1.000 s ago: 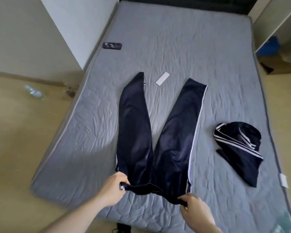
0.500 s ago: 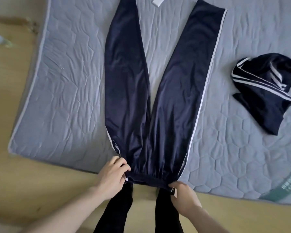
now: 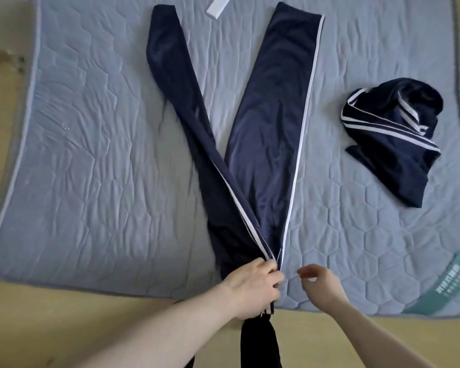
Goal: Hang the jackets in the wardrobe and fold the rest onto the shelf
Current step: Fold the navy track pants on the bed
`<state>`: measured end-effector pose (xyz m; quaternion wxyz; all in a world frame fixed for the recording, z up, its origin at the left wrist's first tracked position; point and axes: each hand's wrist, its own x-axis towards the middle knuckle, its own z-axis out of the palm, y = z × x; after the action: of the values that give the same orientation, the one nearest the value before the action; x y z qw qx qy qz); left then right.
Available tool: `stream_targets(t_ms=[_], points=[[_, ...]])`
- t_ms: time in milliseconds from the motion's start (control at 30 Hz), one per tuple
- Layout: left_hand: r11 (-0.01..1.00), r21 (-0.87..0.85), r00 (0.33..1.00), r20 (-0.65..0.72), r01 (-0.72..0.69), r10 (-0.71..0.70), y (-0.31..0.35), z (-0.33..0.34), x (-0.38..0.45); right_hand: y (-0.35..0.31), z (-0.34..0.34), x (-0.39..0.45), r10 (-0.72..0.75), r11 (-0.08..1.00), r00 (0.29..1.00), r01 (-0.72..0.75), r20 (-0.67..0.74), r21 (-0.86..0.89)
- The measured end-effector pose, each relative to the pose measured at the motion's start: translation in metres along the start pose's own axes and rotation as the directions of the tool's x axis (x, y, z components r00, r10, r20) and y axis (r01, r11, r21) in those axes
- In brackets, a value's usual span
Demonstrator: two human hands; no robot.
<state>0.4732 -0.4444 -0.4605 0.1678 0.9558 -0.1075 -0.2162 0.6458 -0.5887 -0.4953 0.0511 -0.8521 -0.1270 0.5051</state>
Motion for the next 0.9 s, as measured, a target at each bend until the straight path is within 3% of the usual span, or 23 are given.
stream_targets(t_ms=[133, 233, 300, 367, 433, 533, 600, 700, 800, 900], points=[[0.999, 0.004, 0.979, 0.197, -0.042, 0.04, 0.012, 0.026, 0.034, 0.009, 0.002, 0.014, -0.001, 1.0, 1.0, 0.0, 0.017, 0.009], [0.954, -0.283, 0.961, 0.278, 0.097, -0.015, 0.004, 0.044, 0.039, 0.007, 0.013, 0.022, -0.004, 1.0, 0.999, 0.003, 0.045, 0.029], [0.774, -0.556, 0.953, 0.188, 0.302, -0.237, -0.008, 0.045, 0.031, -0.001, 0.019, 0.025, -0.016, 0.997, 0.998, 0.012, 0.057, 0.079], [0.538, -0.729, 0.824, 0.061, 0.422, -0.563, -0.03, 0.042, 0.022, -0.013, 0.023, 0.027, -0.057, 0.991, 0.997, 0.05, 0.052, 0.123], [0.393, -0.75, 0.61, 0.017, 0.531, -0.792, -0.065, 0.034, 0.018, -0.028, 0.026, 0.028, -0.094, 0.98, 0.995, 0.088, 0.03, 0.18], [0.152, -0.795, 0.302, 0.041, 0.587, -0.952, -0.131, 0.022, 0.021, -0.053, 0.031, 0.032, -0.138, 0.966, 0.99, 0.133, 0.006, 0.221], [-0.003, -0.83, 0.165, 0.115, 0.558, -0.98, -0.174, 0.013, 0.027, -0.067, 0.036, 0.037, -0.166, 0.968, 0.986, 0.163, 0.0, 0.189], [-0.178, -0.827, 0.074, 0.256, 0.534, -0.964, -0.226, 0.001, 0.044, -0.085, 0.046, 0.05, -0.186, 0.966, 0.982, 0.184, -0.004, 0.18], [-0.352, -0.83, 0.04, 0.407, 0.433, -0.912, -0.255, -0.011, 0.064, -0.101, 0.054, 0.059, -0.195, 0.975, 0.981, 0.194, 0.001, 0.109], [-0.337, -0.899, 0.019, 0.356, 0.281, -0.934, -0.267, -0.031, 0.083, -0.107, 0.056, 0.058, -0.201, 0.962, 0.979, 0.193, 0.026, 0.194]])
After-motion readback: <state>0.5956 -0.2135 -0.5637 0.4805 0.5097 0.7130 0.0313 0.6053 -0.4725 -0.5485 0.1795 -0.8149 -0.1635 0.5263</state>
